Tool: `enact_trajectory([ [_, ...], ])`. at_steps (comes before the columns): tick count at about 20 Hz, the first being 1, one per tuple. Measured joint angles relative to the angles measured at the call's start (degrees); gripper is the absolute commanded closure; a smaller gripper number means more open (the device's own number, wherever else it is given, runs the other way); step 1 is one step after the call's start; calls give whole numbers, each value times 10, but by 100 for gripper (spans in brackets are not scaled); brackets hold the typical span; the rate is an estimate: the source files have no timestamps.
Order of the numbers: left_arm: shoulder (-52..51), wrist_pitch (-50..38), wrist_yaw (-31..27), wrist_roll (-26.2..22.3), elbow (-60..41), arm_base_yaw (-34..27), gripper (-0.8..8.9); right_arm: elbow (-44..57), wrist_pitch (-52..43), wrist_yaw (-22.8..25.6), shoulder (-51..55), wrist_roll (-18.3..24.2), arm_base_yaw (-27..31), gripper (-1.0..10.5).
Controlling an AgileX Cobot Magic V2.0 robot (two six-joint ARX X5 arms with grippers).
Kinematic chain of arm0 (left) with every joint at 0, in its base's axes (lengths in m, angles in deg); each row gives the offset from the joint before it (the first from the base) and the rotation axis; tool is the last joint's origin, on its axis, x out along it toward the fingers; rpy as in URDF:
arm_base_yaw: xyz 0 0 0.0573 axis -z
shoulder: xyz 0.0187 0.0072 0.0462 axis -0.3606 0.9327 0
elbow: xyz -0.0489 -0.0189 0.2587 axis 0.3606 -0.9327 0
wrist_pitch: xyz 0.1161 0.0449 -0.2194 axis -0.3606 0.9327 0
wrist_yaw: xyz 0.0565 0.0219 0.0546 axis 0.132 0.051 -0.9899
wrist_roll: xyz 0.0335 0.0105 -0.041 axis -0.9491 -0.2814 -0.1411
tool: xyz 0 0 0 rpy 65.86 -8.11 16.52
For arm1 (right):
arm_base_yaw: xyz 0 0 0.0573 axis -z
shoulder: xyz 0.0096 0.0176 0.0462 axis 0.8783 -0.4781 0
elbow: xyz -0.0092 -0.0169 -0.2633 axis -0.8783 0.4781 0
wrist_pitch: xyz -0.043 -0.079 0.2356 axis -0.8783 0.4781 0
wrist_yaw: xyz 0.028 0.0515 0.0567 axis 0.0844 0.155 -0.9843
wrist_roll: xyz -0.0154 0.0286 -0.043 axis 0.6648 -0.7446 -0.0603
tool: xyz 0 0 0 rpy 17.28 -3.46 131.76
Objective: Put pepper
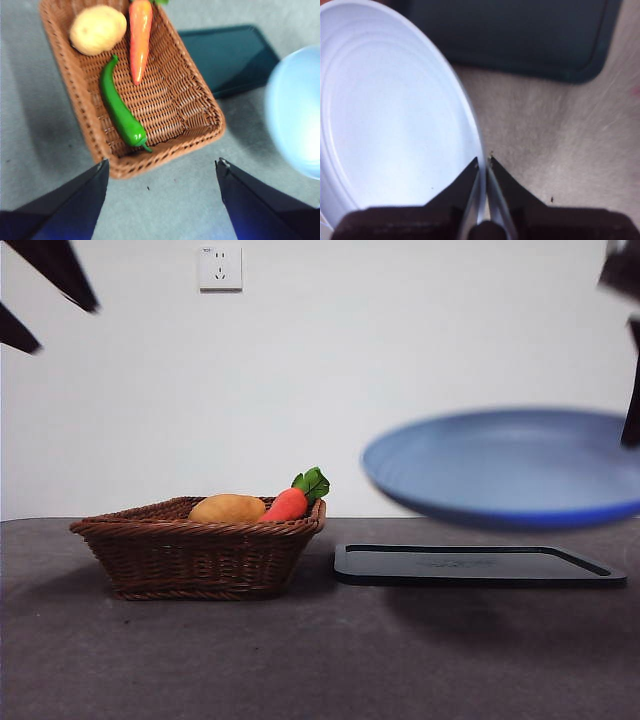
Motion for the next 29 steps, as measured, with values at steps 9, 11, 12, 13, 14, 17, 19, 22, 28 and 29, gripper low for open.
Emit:
enact_trajectory([
  [9, 310, -7, -126, 9, 176, 87, 439, -7, 16, 1, 151, -24, 0, 941],
  [11, 360, -7, -146, 13, 191, 93, 439, -8, 20, 1, 156, -24, 0, 941],
  [12, 380, -7, -156, 16, 194, 95, 439, -8, 21, 1, 156, -24, 0, 941],
  [13, 396, -13, -167, 19, 195, 96, 439, -8, 22, 1, 156, -24, 0, 941],
  [14, 409, -19, -177, 25, 195, 96, 439, -8, 21, 1, 156, -24, 0, 941],
  [17, 434, -34, -184, 42, 195, 96, 439, -8, 22, 1, 156, -24, 0, 941],
  [19, 443, -40, -184, 46, 195, 96, 439, -8, 22, 1, 156, -24, 0, 941],
  [22, 457, -47, -184, 50, 195, 96, 439, -8, 21, 1, 156, -24, 0, 941],
  [28, 478, -62, -187, 50, 199, 99, 472, -8, 21, 1, 155, -24, 0, 941],
  [29, 482, -63, -189, 50, 199, 101, 480, -8, 21, 1, 155, -24, 0, 941],
])
